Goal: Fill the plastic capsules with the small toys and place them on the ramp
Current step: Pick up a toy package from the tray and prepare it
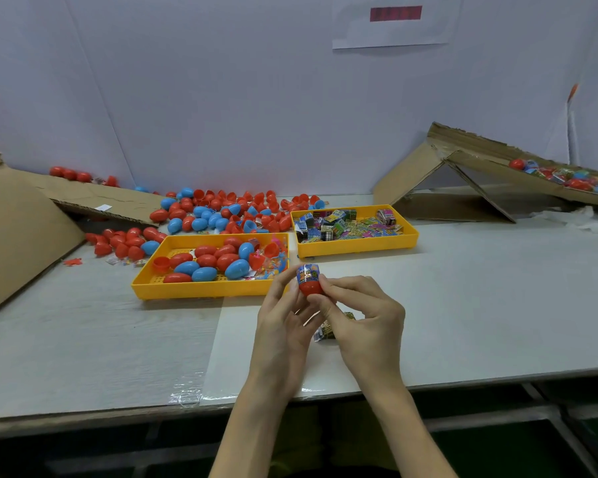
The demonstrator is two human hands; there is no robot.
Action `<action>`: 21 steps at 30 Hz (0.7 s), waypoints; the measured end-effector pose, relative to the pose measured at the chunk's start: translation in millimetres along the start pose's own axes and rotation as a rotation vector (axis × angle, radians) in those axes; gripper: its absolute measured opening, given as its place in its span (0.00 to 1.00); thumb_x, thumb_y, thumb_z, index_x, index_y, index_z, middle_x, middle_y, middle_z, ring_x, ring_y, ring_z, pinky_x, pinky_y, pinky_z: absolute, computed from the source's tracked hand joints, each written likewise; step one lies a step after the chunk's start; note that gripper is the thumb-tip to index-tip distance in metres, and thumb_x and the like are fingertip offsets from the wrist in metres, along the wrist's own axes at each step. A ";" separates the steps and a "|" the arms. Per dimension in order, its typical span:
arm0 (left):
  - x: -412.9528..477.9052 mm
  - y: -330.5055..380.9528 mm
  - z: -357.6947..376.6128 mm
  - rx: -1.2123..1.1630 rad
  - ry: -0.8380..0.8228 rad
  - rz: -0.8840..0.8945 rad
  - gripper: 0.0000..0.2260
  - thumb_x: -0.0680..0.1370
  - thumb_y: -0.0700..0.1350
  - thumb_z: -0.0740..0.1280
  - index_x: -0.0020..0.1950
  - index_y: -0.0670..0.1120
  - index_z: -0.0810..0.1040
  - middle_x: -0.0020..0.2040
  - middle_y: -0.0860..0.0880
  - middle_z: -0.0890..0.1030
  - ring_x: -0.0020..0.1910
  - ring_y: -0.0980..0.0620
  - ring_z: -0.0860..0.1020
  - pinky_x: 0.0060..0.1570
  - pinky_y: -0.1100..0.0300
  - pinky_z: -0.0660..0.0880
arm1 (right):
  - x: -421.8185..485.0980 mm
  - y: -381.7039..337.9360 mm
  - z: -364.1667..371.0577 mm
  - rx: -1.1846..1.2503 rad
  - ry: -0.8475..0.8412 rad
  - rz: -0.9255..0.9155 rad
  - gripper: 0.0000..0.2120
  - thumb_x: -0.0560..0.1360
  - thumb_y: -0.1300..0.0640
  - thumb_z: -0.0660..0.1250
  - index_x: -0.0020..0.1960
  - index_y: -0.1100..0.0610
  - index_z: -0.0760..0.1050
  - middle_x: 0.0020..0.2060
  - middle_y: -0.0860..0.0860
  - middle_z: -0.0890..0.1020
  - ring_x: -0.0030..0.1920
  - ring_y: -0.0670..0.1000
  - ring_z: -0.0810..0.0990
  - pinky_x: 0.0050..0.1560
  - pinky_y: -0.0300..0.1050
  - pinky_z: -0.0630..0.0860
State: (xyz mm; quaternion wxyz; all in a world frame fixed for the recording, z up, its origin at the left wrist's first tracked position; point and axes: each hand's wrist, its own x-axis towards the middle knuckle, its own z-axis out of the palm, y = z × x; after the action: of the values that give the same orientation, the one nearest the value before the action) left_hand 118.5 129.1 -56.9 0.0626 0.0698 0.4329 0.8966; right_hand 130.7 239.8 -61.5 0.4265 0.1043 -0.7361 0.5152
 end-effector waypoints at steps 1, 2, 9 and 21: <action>-0.1 0.2 -0.2 0.004 -0.003 0.002 0.09 0.77 0.48 0.66 0.55 0.53 0.83 0.53 0.44 0.84 0.47 0.50 0.83 0.46 0.60 0.81 | 0.1 0.0 -0.2 0.009 0.000 0.007 0.14 0.67 0.62 0.78 0.53 0.59 0.85 0.45 0.48 0.85 0.48 0.46 0.83 0.49 0.40 0.81; -0.2 0.8 0.1 0.005 -0.003 0.005 0.09 0.77 0.48 0.66 0.55 0.53 0.83 0.53 0.44 0.84 0.47 0.50 0.84 0.46 0.59 0.81 | 0.5 0.0 -0.3 0.019 -0.007 0.023 0.14 0.68 0.62 0.78 0.53 0.58 0.85 0.46 0.48 0.85 0.48 0.46 0.83 0.49 0.42 0.81; -1.2 0.1 1.5 0.048 0.011 0.074 0.09 0.75 0.48 0.68 0.54 0.53 0.83 0.51 0.43 0.85 0.48 0.46 0.85 0.44 0.59 0.81 | 1.6 -1.3 -0.3 0.016 -0.131 0.020 0.21 0.72 0.61 0.76 0.64 0.51 0.80 0.54 0.43 0.82 0.53 0.46 0.81 0.49 0.34 0.76; 0.0 -1.7 0.0 0.104 0.016 0.130 0.13 0.76 0.50 0.66 0.58 0.53 0.84 0.55 0.43 0.84 0.55 0.44 0.83 0.56 0.50 0.78 | 0.7 -7.4 -2.0 0.182 -0.156 0.170 0.17 0.74 0.54 0.73 0.62 0.41 0.79 0.49 0.37 0.85 0.49 0.46 0.83 0.48 0.36 0.80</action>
State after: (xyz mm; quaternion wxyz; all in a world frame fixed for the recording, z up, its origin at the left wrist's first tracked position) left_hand 118.5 130.1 -58.3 -0.0030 0.0936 0.4741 0.8755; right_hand 135.8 238.4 -55.8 0.3115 0.1197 -0.7236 0.6042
